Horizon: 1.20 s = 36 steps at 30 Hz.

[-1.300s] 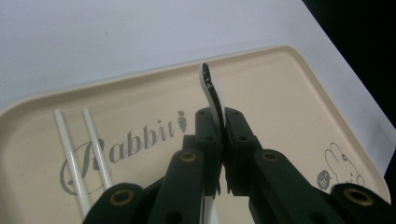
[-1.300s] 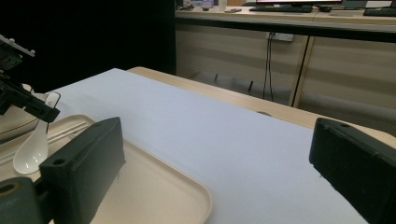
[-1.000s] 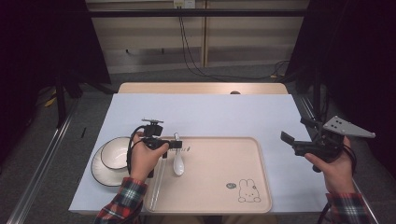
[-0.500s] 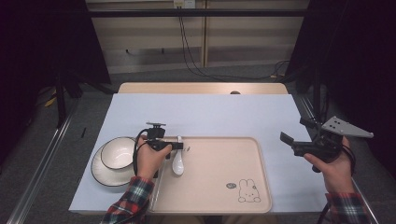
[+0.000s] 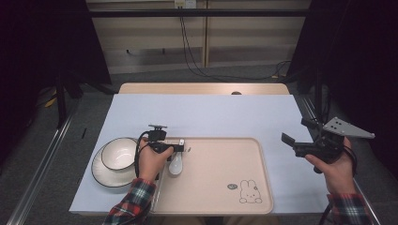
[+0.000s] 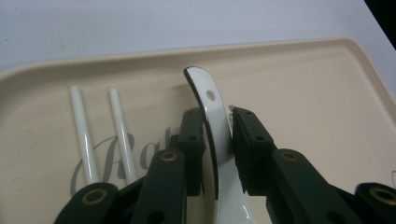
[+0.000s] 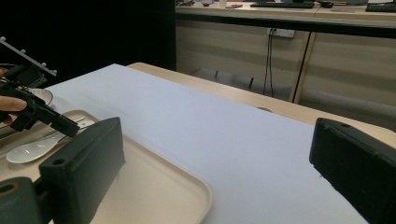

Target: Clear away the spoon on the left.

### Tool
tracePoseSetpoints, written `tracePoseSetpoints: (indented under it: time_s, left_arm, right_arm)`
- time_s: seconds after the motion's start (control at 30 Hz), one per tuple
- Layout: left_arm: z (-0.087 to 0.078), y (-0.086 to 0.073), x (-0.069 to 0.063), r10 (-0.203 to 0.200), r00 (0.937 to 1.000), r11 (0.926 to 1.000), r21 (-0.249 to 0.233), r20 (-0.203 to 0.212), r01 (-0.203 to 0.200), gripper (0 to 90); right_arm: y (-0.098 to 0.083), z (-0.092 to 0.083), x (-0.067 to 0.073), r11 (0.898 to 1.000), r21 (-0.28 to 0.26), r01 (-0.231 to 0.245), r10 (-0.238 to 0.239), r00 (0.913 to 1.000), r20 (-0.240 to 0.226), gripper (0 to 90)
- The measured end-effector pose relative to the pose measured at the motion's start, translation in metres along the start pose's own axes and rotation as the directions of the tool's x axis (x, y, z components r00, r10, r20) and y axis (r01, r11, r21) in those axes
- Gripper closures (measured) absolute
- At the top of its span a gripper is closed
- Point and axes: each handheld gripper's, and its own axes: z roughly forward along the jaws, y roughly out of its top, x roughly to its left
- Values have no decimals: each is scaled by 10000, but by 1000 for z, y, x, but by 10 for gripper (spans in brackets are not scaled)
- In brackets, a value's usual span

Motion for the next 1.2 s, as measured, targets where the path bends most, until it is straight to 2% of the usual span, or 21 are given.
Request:
tracePoseSetpoints:
  time_s: [0.17, 0.43, 0.6, 0.63, 0.73, 0.77, 0.93, 0.97, 1.0, 1.03, 1.1, 1.2]
  left_arm:
    - [0, 0, 0, 30, 9998, 10000, -35, -181, -30, 728]
    - [-1, 1, -2, 129, 9997, 9999, 1, -206, -129, 696]
    - [-8, 5, -5, 243, 9996, 9996, -100, -167, -245, 628]
    - [-12, 6, -7, 420, 9988, 9990, -171, -258, -424, 612]
    - [-17, 8, -8, 500, 9984, 9983, -288, -276, -508, 588]
    - [-21, 9, -9, 613, 9976, 9975, -334, -327, -624, 546]
    - [-29, 11, -12, 776, 9964, 9959, -439, -345, -791, 466]
    - [-31, 12, -13, 861, 9955, 9952, -435, -401, -878, 416]
    - [-33, 13, -13, 914, 9949, 9944, -491, -428, -935, 416]
    - [-35, 13, -13, 973, 9941, 9931, -606, -475, -1001, 366]
    - [-39, 15, -12, 1059, 9926, 9915, -699, -594, -1100, 345]
    - [-45, 16, -11, 1108, 9911, 9892, -885, -739, -1172, 259]
  right_arm:
    - [0, 0, 0, 10000, -31, -23, 23, 10000, 14, 28]
    - [0, -1, -1, 10000, -31, -2, 2, 10000, 7, 28]
    - [0, -1, -1, 10000, 41, -11, 11, 10000, 30, 28]
    - [0, 0, -1, 10000, -10, -7, 7, 10000, 63, 28]
    - [0, 0, -1, 10000, 42, -6, 5, 10000, 92, 28]
    - [0, 0, 0, 10000, 26, -17, 17, 10000, 65, 28]
    - [0, 0, 0, 10000, -1, 6, -6, 10000, 30, 28]
    - [0, 1, 0, 10000, -1, -46, 46, 10000, 75, 28]
    - [0, 1, -1, 10000, -5, 12, -12, 10000, 63, 28]
    - [1, 1, -1, 10000, 4, 16, -16, 10000, 82, 28]
    - [0, 1, -1, 10000, 4, 14, -14, 10000, 53, 28]
    - [0, 2, -1, 10000, -7, -53, 53, 10000, 66, 28]
